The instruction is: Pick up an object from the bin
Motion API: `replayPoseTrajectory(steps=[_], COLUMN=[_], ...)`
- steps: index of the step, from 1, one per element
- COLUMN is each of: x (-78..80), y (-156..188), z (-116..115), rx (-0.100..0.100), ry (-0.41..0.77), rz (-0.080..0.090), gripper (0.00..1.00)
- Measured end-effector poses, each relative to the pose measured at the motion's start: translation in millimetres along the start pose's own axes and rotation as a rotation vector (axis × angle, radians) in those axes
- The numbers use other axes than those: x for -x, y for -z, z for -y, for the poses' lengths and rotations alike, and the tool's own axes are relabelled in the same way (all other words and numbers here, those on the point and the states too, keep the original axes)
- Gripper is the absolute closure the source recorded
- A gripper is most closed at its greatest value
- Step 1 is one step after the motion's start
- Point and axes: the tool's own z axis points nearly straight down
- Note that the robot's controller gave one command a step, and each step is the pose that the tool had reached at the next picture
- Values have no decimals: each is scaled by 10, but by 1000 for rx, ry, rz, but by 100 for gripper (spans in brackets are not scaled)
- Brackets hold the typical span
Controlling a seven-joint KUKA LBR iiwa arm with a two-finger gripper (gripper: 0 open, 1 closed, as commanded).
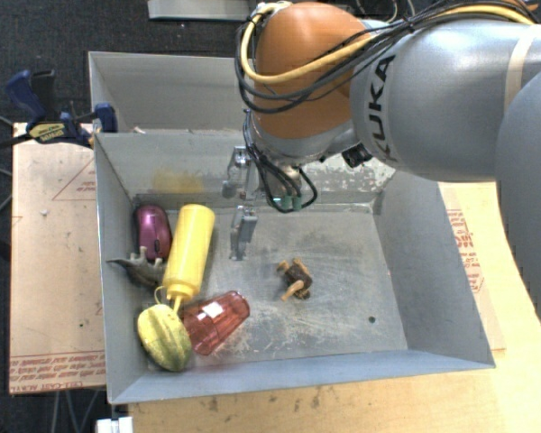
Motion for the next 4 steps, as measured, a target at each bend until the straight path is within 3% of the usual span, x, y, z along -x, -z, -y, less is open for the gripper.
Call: replayPoseTrajectory(steps=[1,2,3,4], x=[14,-75,130,314], y=[51,-467,-870,-1196], z=[8,7,-108,-590], rx=[1,2,2,8], ry=[-3,-34,-204,-182], rz=[8,13,9,29], gripper=[0,0,0,0])
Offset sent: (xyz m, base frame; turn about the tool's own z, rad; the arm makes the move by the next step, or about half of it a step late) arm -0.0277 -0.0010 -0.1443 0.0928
